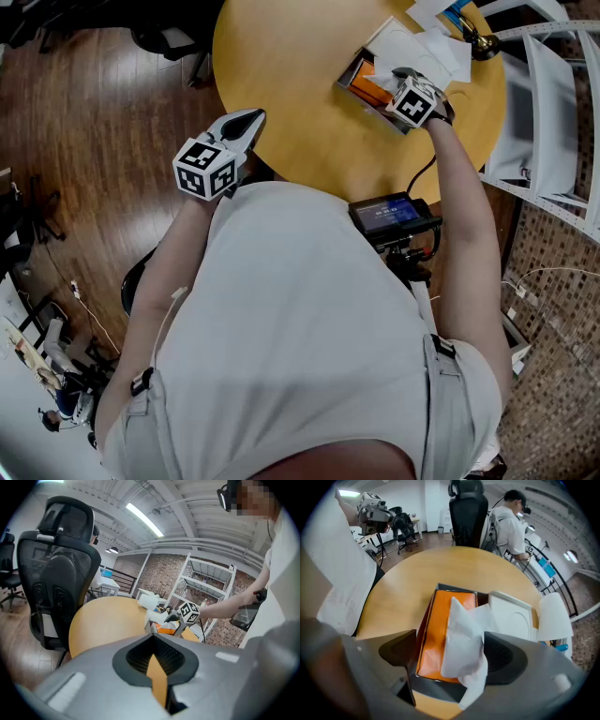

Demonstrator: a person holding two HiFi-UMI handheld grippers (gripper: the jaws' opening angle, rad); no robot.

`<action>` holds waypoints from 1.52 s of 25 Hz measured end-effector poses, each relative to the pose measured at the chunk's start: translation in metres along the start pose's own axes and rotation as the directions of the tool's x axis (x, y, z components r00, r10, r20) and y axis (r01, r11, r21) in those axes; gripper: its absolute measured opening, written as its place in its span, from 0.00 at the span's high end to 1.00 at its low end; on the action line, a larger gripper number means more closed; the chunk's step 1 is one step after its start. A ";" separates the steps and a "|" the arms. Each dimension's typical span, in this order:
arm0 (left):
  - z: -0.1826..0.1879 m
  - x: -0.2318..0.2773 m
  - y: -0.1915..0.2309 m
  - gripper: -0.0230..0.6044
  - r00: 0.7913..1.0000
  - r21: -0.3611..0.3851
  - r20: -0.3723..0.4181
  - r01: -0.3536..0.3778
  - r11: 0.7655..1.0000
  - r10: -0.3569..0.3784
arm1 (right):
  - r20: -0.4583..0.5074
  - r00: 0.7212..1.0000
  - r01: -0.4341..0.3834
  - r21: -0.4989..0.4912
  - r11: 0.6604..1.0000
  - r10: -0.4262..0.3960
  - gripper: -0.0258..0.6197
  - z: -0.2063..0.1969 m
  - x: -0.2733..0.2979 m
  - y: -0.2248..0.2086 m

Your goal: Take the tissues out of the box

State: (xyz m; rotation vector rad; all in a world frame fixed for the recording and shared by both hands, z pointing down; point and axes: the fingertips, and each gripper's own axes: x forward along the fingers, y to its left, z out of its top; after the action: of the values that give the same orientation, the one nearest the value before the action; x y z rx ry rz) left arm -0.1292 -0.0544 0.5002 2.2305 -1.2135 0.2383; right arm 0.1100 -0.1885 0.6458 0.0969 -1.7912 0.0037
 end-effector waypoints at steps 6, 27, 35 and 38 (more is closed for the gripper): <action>-0.013 -0.028 0.011 0.96 0.998 -0.023 0.011 -0.058 0.998 0.059 | -0.125 0.990 -0.074 -0.060 0.995 0.066 0.32 -0.012 0.029 0.007; 0.011 0.008 -0.029 0.96 0.988 0.074 -0.037 0.154 0.985 -0.152 | 0.113 0.973 0.206 -0.028 0.978 -0.201 0.57 0.036 -0.102 0.080; 0.010 0.020 -0.043 0.96 0.977 0.091 -0.080 0.203 0.975 -0.196 | 0.008 0.997 0.078 -0.036 0.996 -0.078 0.58 0.005 -0.012 0.155; 0.009 0.019 -0.044 0.96 0.975 0.095 -0.093 0.213 0.972 -0.204 | 0.011 0.999 0.052 -0.030 0.998 -0.052 0.54 0.006 0.002 0.165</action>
State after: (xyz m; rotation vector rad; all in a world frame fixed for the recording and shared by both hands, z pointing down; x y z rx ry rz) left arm -0.0835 -0.0551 0.4832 2.3928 -0.9337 0.3140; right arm 0.0922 -0.0248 0.6548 0.1223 -1.7983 -0.0610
